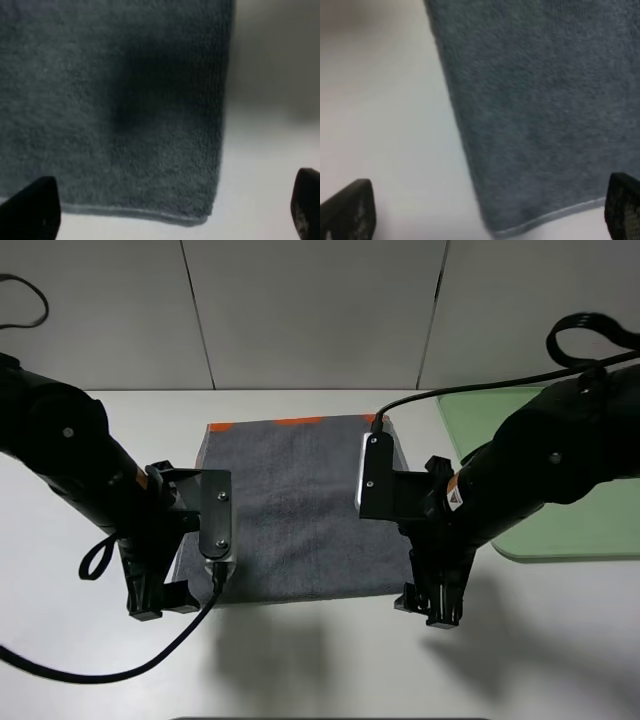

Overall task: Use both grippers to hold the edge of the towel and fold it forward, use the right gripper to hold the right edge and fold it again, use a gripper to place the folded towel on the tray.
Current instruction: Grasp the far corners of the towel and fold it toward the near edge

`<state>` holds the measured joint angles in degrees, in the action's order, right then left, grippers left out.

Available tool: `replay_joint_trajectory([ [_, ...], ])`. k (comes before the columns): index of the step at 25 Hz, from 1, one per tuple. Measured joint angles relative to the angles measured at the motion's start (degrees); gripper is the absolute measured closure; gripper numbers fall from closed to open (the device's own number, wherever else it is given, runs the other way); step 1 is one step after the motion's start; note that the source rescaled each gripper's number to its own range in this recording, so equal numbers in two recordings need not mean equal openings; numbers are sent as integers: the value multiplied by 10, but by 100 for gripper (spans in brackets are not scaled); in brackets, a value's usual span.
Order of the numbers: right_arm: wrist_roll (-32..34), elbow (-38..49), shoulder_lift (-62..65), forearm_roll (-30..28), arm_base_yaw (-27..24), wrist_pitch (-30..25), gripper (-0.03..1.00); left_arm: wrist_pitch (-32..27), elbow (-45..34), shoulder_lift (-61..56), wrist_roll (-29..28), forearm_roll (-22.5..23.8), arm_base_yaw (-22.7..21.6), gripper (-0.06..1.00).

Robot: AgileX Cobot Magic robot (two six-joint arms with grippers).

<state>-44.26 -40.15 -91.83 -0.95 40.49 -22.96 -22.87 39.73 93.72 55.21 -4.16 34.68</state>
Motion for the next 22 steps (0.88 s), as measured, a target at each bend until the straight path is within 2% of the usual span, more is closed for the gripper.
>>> replay_joint_trajectory([
  [8,-4,0,-35,-85,0,29,-3,14,-8,17,60,-1,0,3],
  [13,-23,0,-56,-109,0,48,-3,19,-22,17,93,-7,0,3],
  [16,-24,-1,-65,-109,0,33,-3,21,-30,17,108,-34,0,3],
  [22,-41,-1,-73,-112,0,30,-3,21,-33,17,196,-111,0,3],
])
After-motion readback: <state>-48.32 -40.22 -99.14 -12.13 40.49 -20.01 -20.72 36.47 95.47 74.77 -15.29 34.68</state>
